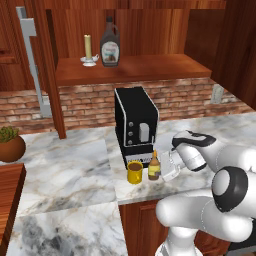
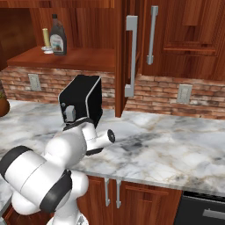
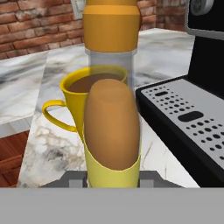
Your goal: Pick the syrup bottle and honey bottle from the cabinet and place them next to the mug.
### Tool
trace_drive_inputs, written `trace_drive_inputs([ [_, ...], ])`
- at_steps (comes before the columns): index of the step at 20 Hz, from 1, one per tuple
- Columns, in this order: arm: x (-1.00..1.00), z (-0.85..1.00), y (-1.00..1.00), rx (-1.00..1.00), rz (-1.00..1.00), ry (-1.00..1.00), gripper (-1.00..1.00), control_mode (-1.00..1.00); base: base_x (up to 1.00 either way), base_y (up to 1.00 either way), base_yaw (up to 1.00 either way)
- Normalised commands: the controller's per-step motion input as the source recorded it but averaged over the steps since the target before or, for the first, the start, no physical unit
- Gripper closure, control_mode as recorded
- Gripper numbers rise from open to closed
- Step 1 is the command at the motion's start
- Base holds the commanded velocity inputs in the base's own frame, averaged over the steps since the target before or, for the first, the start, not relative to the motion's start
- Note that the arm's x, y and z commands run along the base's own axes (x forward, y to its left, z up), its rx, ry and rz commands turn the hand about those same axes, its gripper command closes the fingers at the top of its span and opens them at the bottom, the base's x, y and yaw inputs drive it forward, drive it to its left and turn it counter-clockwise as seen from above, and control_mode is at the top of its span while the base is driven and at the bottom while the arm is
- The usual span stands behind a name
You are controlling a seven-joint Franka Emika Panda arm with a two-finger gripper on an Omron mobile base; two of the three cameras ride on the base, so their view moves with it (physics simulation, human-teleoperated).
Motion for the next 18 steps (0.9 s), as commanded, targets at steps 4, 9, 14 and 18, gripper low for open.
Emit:
trace_drive_inputs([
  [4,0.00,0.00,0.00,0.00,0.00,0.00,1.00,-1.00,0.00,0.00,0.00],
  [9,0.00,0.00,0.00,0.00,0.00,0.00,-1.00,-1.00,0.00,0.00,0.00],
  [14,0.00,0.00,0.00,0.00,0.00,0.00,-1.00,-1.00,0.00,0.00,0.00],
  [18,0.00,0.00,0.00,0.00,0.00,0.00,-1.00,-1.00,0.00,0.00,0.00],
])
